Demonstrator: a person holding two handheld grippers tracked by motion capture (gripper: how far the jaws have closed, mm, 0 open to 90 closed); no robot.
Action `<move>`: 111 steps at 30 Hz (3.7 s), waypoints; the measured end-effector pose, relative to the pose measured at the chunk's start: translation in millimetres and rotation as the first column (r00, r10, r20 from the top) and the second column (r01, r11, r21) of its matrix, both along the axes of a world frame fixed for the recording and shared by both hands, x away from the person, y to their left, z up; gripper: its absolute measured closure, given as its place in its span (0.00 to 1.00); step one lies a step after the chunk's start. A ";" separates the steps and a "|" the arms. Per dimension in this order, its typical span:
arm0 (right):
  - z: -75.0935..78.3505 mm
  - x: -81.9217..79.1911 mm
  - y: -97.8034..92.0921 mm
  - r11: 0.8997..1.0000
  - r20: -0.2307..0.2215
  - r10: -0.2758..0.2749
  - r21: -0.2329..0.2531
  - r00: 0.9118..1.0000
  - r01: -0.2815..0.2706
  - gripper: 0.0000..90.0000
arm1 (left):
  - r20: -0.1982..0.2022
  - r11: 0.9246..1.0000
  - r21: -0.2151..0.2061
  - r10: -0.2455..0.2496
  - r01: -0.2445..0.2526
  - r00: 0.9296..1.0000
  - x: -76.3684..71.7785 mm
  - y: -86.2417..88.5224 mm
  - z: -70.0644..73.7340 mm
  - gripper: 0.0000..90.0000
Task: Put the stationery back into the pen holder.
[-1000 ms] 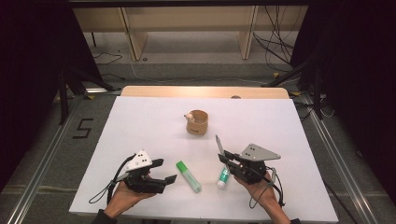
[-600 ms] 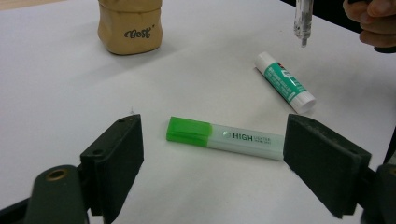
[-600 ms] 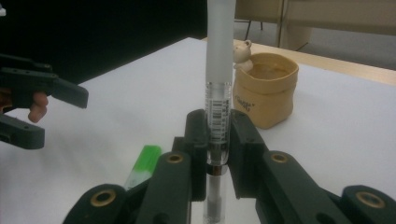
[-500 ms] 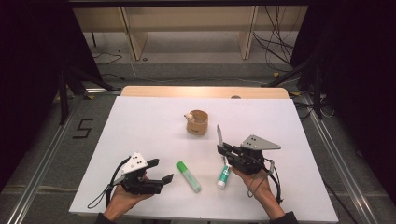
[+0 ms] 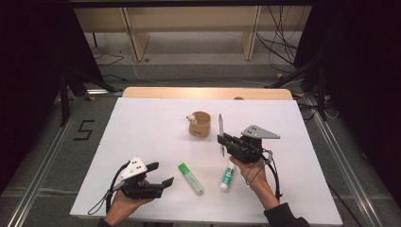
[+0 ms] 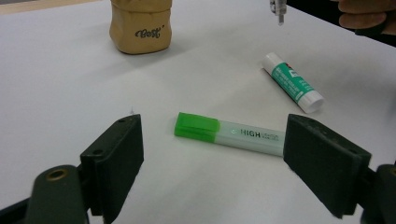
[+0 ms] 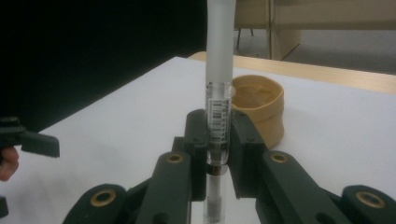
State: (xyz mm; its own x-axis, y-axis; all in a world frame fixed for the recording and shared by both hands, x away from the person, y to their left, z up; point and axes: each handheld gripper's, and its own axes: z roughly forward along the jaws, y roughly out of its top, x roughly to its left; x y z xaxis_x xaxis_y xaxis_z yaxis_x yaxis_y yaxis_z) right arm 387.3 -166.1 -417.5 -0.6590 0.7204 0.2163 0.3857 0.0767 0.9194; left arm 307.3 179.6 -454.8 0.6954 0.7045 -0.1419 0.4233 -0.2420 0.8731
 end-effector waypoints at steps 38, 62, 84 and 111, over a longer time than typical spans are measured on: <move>12.9 81.6 43.1 0.995 -0.041 -0.097 -0.003 0.994 0.097 0.89 | 0.050 1.000 -0.007 0.025 -0.025 0.998 -4.4 9.0 -4.6 0.20; 14.0 112.0 64.5 0.991 -0.052 -0.134 -0.010 0.990 0.134 0.88 | 0.045 0.999 -0.026 0.024 -0.022 0.999 -4.1 9.6 -6.0 0.20; 4.8 124.3 71.4 0.986 -0.051 -0.162 -0.045 0.985 0.160 0.88 | 0.046 1.000 -0.019 0.017 -0.017 0.999 -4.7 8.1 -6.6 0.20; -13.7 130.4 77.5 0.982 -0.062 -0.178 -0.084 0.982 0.172 0.88 | 0.041 1.000 -0.021 0.012 -0.011 0.999 -4.7 6.9 -7.9 0.20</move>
